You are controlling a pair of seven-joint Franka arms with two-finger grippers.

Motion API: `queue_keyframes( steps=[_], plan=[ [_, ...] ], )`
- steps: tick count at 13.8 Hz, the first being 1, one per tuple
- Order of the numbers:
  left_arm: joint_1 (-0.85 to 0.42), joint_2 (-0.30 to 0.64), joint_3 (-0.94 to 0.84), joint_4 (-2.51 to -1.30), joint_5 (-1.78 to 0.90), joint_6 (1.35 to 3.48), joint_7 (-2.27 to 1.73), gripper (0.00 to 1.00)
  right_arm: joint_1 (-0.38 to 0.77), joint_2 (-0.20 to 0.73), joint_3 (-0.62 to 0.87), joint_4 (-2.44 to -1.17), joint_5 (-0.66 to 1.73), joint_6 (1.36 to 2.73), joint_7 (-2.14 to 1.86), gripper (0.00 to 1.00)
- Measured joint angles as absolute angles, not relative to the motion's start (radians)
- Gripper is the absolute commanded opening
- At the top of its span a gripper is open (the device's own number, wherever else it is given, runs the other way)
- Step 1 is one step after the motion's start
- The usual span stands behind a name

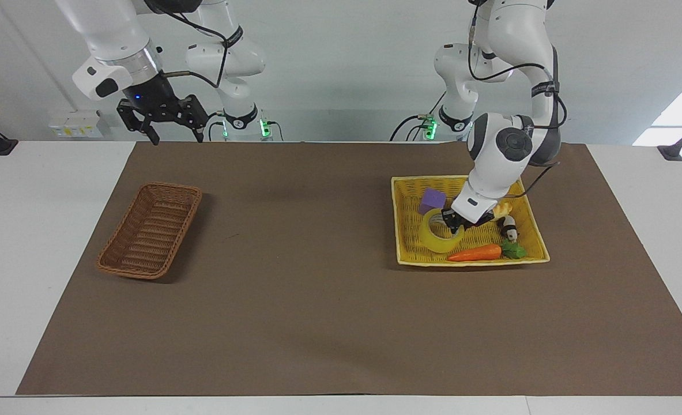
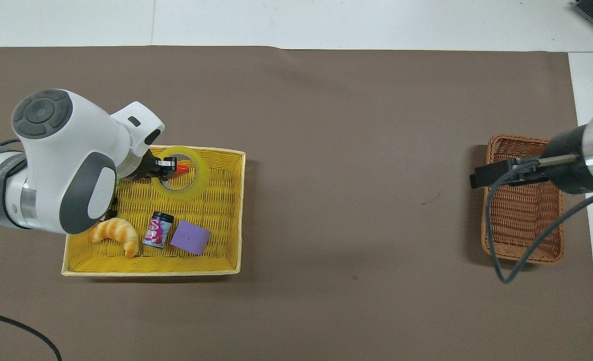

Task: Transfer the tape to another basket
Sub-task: 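Lift the tape with the left gripper while the right gripper approaches, then grasp the tape with the right gripper from the left gripper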

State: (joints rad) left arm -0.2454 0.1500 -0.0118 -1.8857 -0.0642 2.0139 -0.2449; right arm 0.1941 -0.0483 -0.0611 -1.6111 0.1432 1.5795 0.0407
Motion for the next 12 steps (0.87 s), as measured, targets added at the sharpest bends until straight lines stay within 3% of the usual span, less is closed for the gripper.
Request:
queue_keyframes(
  steps=[6, 12],
  plan=[
    [-0.255, 0.134, -0.04, -1.876, -0.145, 1.982, -0.372, 0.0, 0.355, -0.029, -0.057, -1.695, 0.251, 1.76, 0.285, 1.0],
    [-0.364, 0.133, -0.082, -1.844, -0.157, 1.943, -0.454, 0.0, 0.409, 0.03, -0.058, -1.841, 0.551, 2.147, 0.386, 1.0]
  ],
)
